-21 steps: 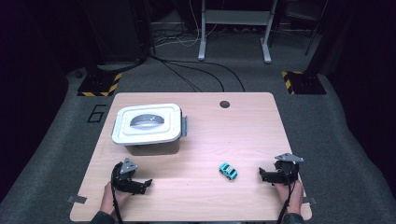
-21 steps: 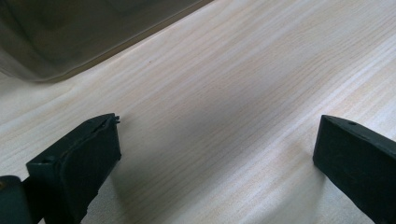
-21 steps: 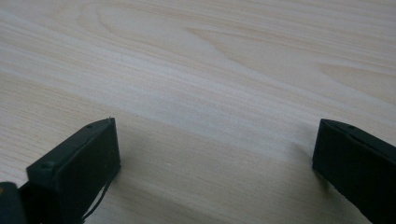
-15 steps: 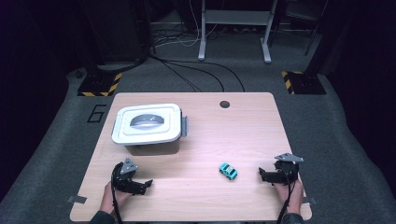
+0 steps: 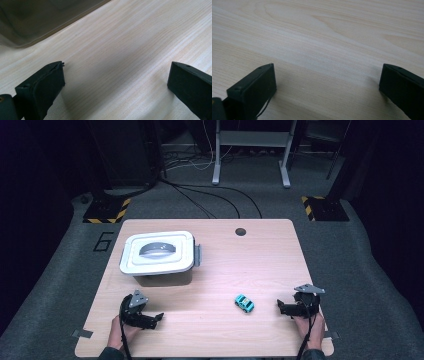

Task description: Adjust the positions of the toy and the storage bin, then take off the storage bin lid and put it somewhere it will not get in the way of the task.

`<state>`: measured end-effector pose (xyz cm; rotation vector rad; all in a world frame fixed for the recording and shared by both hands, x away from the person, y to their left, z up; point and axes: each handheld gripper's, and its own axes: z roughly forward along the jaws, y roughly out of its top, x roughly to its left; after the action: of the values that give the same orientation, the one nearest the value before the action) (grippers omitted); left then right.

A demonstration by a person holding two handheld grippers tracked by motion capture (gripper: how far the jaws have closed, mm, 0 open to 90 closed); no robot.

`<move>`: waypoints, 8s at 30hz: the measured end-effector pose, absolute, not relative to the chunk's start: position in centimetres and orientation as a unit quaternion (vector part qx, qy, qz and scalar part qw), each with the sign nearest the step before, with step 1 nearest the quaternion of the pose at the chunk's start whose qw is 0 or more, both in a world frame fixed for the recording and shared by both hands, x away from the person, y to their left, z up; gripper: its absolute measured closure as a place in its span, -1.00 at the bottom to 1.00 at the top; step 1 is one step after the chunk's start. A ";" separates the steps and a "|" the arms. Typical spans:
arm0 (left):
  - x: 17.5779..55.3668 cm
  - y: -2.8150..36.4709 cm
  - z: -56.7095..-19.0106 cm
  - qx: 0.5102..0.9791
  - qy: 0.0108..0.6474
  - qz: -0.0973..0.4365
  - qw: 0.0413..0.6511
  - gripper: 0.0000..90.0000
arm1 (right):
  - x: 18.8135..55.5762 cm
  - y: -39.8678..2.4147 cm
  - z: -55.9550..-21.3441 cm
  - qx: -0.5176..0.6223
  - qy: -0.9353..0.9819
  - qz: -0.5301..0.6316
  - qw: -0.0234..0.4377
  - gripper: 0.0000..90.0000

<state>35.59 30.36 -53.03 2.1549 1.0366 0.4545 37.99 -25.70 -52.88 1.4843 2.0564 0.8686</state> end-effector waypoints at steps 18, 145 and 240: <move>35.1 30.7 -50.4 0.830 0.380 0.144 0.382 -0.98 | 38.0 -25.7 -52.9 0.540 0.746 0.315 0.229 -0.99; 46.5 24.4 -37.0 0.867 0.349 0.167 0.313 0.38 | 37.9 -25.7 -52.9 0.542 0.743 0.318 0.230 -0.94; 45.2 15.2 -37.1 0.860 0.340 0.137 0.355 0.13 | 37.9 -25.7 -52.9 0.543 0.741 0.319 0.232 -0.92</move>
<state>45.16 15.22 -37.14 2.2225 0.8778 0.3532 37.91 -25.70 -52.85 1.4916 2.0369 0.8779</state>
